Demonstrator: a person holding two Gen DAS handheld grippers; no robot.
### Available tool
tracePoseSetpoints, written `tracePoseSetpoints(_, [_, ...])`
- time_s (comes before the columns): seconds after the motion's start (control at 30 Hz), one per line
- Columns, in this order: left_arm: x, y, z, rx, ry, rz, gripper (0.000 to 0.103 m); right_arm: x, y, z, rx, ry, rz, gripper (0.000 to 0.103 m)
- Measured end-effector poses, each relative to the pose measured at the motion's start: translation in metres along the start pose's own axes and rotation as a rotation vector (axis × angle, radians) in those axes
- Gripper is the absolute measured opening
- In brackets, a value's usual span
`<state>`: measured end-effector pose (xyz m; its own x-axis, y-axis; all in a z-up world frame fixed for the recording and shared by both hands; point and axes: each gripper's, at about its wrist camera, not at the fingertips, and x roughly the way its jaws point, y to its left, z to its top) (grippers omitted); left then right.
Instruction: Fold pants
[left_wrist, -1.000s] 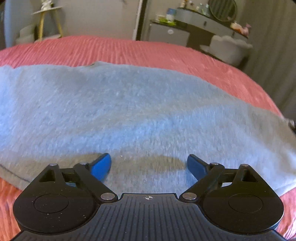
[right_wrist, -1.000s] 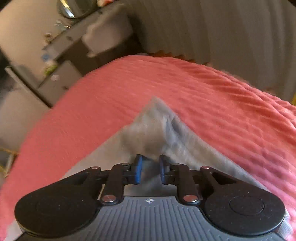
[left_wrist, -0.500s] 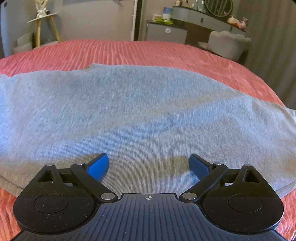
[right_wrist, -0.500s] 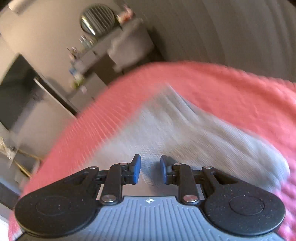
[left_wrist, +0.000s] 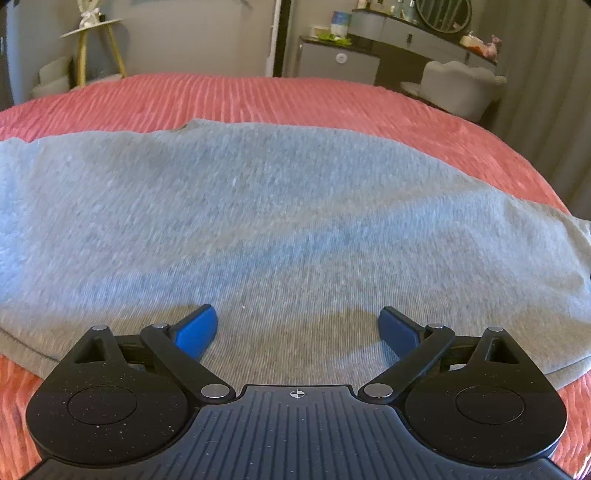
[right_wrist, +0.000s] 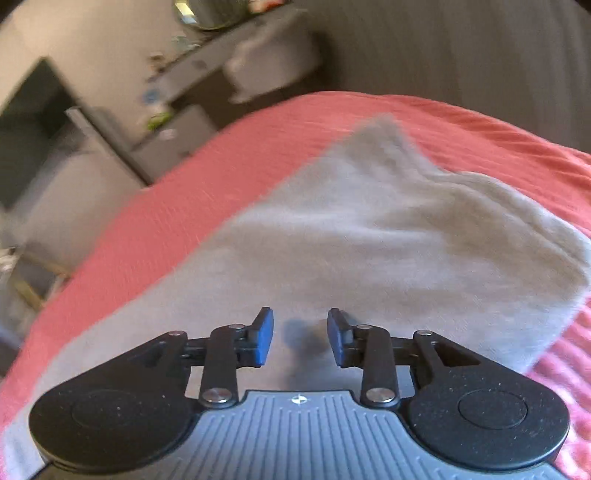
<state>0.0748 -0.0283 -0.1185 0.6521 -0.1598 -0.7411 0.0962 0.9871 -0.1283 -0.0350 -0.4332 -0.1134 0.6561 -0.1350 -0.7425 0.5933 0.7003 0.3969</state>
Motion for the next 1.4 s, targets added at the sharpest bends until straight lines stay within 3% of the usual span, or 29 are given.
tracePoseSetpoints(0.1, [0.0, 0.001, 0.0, -0.005, 0.001, -0.003, 0.098, -0.006, -0.026, 0.0, 0.096, -0.081, -0.1, 0.029])
tracePoseSetpoints(0.23, [0.002, 0.002, 0.001, -0.008, 0.004, -0.009, 0.099, -0.007, -0.044, 0.002, 0.161, -0.067, -0.066, 0.031])
tracePoseSetpoints(0.33, [0.002, 0.002, 0.001, -0.013, 0.004, -0.013, 0.099, -0.008, -0.033, -0.003, 0.078, -0.07, -0.068, 0.048])
tracePoseSetpoints(0.4, [0.001, 0.002, 0.0, -0.013, 0.005, -0.013, 0.099, -0.01, -0.017, -0.006, -0.008, -0.065, -0.082, 0.077])
tracePoseSetpoints(0.43, [0.001, 0.003, 0.0, -0.015, 0.006, -0.013, 0.099, -0.011, -0.008, -0.009, -0.042, -0.053, -0.091, 0.081])
tracePoseSetpoints(0.5, [-0.001, 0.004, -0.001, -0.023, 0.008, -0.016, 0.099, -0.016, 0.017, -0.015, -0.109, -0.038, -0.161, 0.083])
tracePoseSetpoints(0.53, [-0.002, 0.004, -0.001, -0.028, 0.009, -0.018, 0.099, -0.021, 0.028, -0.02, -0.129, -0.04, -0.158, 0.083])
tracePoseSetpoints(0.63, [-0.004, 0.007, -0.001, -0.05, 0.01, -0.025, 0.099, -0.034, 0.062, -0.046, -0.181, -0.017, -0.044, 0.089])
tracePoseSetpoints(0.67, [-0.005, 0.008, 0.0, -0.058, 0.01, -0.026, 0.099, -0.035, 0.074, -0.058, -0.208, -0.003, -0.042, 0.094])
tracePoseSetpoints(0.77, [-0.015, 0.016, 0.0, -0.104, -0.004, -0.034, 0.099, -0.024, 0.091, -0.088, -0.254, 0.052, -0.062, 0.097])
tracePoseSetpoints(0.8, [-0.02, 0.021, 0.001, -0.131, -0.016, -0.035, 0.099, -0.016, 0.097, -0.097, -0.304, 0.077, -0.112, 0.097])
tracePoseSetpoints(0.9, [-0.039, 0.049, 0.011, -0.216, -0.074, -0.024, 0.099, -0.012, 0.11, -0.1, -0.386, 0.08, -0.173, 0.097])
tracePoseSetpoints(1.0, [-0.055, 0.089, 0.024, -0.271, -0.176, 0.101, 0.099, -0.013, 0.109, -0.101, -0.369, 0.075, -0.17, 0.097])
tracePoseSetpoints(1.13, [-0.055, 0.162, 0.021, -0.427, -0.15, 0.16, 0.098, -0.009, 0.11, -0.101, -0.372, 0.071, -0.181, 0.097])
tracePoseSetpoints(1.2, [-0.052, 0.202, 0.009, -0.56, -0.118, 0.074, 0.081, -0.009, 0.111, -0.102, -0.376, 0.07, -0.189, 0.097])
tracePoseSetpoints(1.27, [-0.058, 0.227, -0.001, -0.612, -0.142, 0.005, 0.071, -0.009, 0.111, -0.102, -0.374, 0.067, -0.191, 0.097])
tracePoseSetpoints(1.33, [-0.064, 0.245, -0.004, -0.645, -0.151, -0.057, 0.07, -0.008, 0.11, -0.101, -0.37, 0.068, -0.189, 0.097])
tracePoseSetpoints(1.4, [-0.076, 0.259, -0.008, -0.713, -0.189, -0.072, 0.08, -0.007, 0.109, -0.101, -0.367, 0.069, -0.187, 0.097])
